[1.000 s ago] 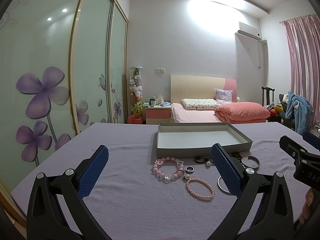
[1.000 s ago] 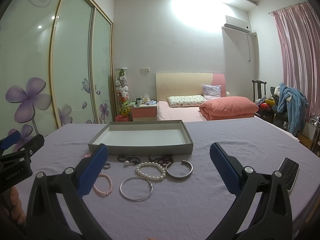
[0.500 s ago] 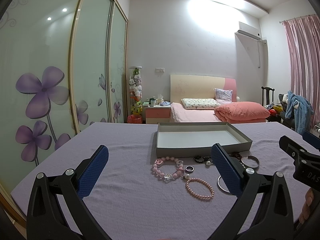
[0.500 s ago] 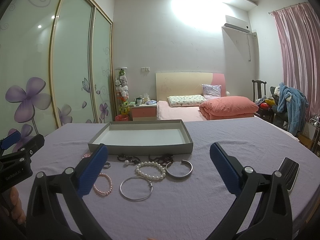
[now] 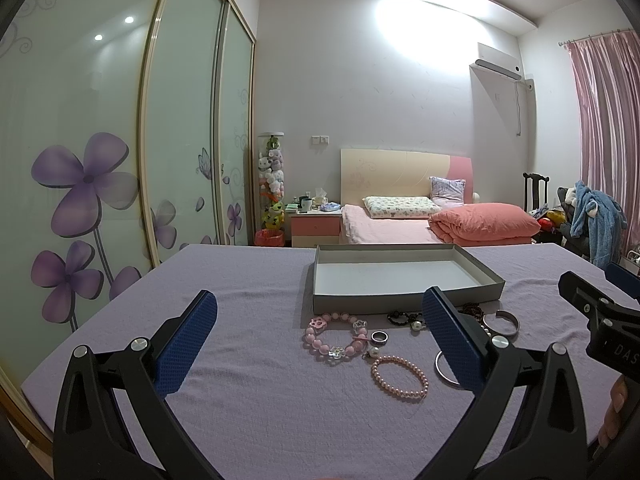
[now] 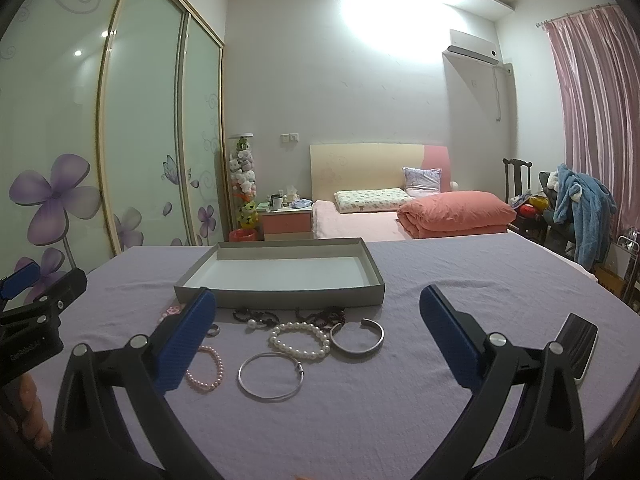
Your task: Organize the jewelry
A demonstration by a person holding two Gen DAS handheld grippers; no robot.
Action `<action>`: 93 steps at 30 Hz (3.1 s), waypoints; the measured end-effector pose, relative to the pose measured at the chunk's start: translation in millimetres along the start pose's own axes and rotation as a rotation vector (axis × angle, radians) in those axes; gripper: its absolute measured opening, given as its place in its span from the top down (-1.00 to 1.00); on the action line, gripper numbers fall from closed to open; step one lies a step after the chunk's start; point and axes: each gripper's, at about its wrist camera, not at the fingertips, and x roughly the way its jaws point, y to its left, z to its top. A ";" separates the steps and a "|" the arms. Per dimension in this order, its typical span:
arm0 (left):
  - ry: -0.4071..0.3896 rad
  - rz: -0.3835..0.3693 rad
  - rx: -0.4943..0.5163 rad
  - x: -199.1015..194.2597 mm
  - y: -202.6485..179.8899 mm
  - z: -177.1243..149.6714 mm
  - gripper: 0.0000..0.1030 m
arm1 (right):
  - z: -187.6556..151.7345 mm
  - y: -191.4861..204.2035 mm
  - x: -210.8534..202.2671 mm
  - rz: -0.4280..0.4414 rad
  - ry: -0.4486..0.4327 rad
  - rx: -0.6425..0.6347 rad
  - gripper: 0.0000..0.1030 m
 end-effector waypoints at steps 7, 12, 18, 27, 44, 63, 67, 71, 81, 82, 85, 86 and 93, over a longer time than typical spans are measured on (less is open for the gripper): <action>0.016 0.006 -0.001 1.6 -0.8 -0.7 -0.97 | -7.2 6.0 -0.8 -0.006 0.021 0.001 -0.92; 0.060 0.021 -0.003 12.3 -2.5 -3.8 -0.97 | -4.5 -6.2 31.2 -0.021 0.117 -0.016 -0.92; 0.164 -0.015 -0.021 30.9 7.0 -12.5 -0.97 | -11.7 -34.5 85.0 -0.041 0.323 0.041 -0.92; 0.296 -0.083 0.016 51.4 -1.4 -23.7 -0.97 | -43.7 -47.7 150.8 -0.076 0.604 -0.004 -0.65; 0.496 -0.150 0.038 88.5 -17.4 -39.1 -0.61 | -42.8 -41.3 194.8 -0.055 0.644 -0.020 -0.25; 0.636 -0.170 0.032 111.1 -27.5 -52.3 0.34 | -37.1 -45.7 203.0 -0.045 0.646 -0.015 -0.27; 0.638 -0.175 0.052 110.8 -34.0 -52.7 0.31 | -37.0 -45.8 202.3 -0.046 0.646 -0.016 -0.27; 0.634 -0.154 0.070 111.9 -33.6 -53.3 0.84 | -37.7 -45.2 199.9 -0.043 0.646 -0.020 -0.26; 0.584 -0.159 0.036 104.0 -10.1 -43.6 0.88 | -41.3 -52.2 172.6 -0.018 0.623 0.027 -0.25; 0.568 -0.160 0.034 101.5 -8.3 -40.7 0.88 | -40.3 -52.9 168.8 -0.015 0.612 0.036 -0.25; 0.511 -0.163 0.034 94.6 -6.8 -29.8 0.88 | -32.9 -52.0 155.1 0.002 0.565 0.060 -0.26; 0.489 -0.166 0.032 91.7 -6.5 -25.8 0.88 | -29.4 -50.4 149.2 0.013 0.542 0.065 -0.26; 0.346 -0.177 0.044 73.7 -13.2 -3.3 0.88 | -3.4 -33.0 114.5 0.075 0.386 0.064 -0.26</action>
